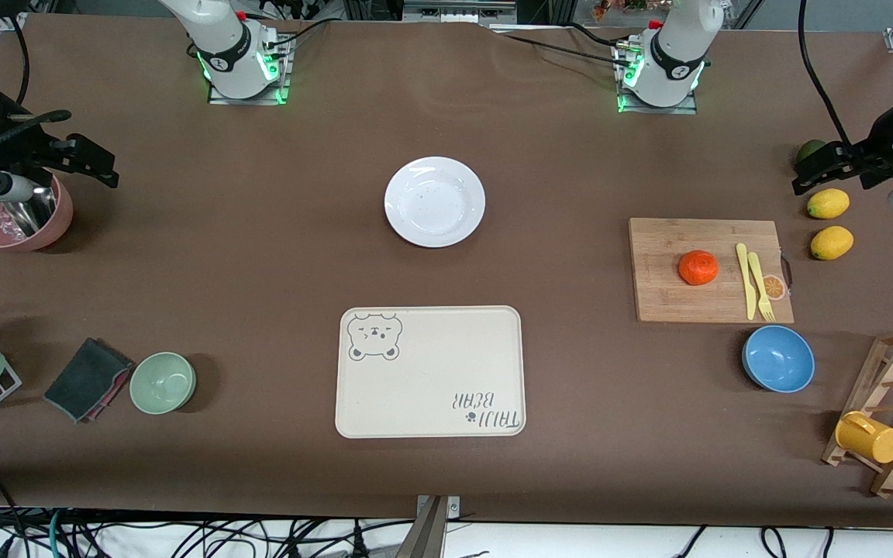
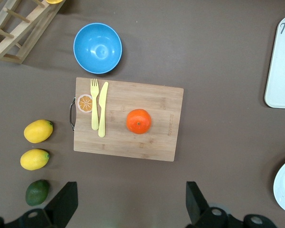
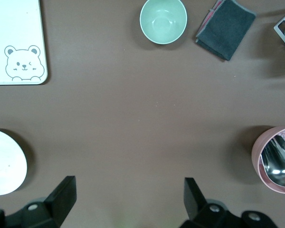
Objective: Place orange and plate with both arms
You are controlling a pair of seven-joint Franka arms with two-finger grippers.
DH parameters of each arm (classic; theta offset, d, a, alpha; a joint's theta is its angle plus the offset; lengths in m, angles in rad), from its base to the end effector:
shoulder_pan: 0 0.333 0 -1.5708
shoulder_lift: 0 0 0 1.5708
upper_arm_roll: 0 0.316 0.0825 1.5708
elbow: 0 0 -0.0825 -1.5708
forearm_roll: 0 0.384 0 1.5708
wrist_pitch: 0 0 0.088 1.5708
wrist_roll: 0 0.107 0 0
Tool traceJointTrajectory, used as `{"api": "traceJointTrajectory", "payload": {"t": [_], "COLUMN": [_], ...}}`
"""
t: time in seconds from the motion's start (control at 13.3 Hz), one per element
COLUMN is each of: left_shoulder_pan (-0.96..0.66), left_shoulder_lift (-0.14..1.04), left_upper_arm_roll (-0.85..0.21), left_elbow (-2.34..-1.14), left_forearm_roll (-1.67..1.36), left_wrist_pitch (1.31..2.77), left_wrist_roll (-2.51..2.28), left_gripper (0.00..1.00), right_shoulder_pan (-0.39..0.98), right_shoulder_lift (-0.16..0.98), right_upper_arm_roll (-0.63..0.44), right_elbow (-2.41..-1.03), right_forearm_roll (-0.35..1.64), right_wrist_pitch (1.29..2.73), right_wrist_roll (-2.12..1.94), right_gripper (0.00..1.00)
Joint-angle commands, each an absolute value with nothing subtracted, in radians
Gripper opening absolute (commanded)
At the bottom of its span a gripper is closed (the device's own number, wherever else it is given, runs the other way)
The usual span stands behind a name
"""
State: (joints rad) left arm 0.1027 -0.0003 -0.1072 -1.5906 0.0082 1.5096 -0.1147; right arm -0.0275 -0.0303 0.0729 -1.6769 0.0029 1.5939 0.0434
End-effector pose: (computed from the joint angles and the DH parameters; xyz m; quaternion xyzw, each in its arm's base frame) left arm 0.5470 -0.0015 0.6103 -0.9977 -0.0551 0.0400 0.0065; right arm 0.5437 0.0256 0.5930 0.9997 0.0009 -0.0264 0.0008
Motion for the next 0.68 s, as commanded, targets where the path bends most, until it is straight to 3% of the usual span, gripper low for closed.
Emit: {"api": "traceJointTrajectory", "payload": {"t": [0.0,0.38,0.6], "left_shoulder_pan": [0.1,0.097,0.095], "left_shoulder_lift": [-0.018,0.0,0.026], "left_upper_arm_roll": [-0.11,-0.109,-0.106], "left_elbow": [-1.595,-1.751,-1.772], "left_forearm_roll": [-0.009,0.009,0.011], "left_wrist_pitch": [1.491,1.632,1.661], "left_wrist_roll": [-0.118,-0.106,-0.091], "left_gripper": [1.0,1.0,1.0], "right_shoulder_pan": [-0.021,-0.021,-0.021], "right_shoulder_lift": [-0.028,-0.028,-0.028], "right_upper_arm_roll": [0.067,0.067,0.066], "right_elbow": [-1.661,-1.663,-1.663], "right_forearm_roll": [-0.005,-0.005,-0.005], "right_wrist_pitch": [1.578,1.578,1.577], "right_wrist_roll": [0.04,0.04,0.04], "right_gripper": [1.0,1.0,1.0]}}
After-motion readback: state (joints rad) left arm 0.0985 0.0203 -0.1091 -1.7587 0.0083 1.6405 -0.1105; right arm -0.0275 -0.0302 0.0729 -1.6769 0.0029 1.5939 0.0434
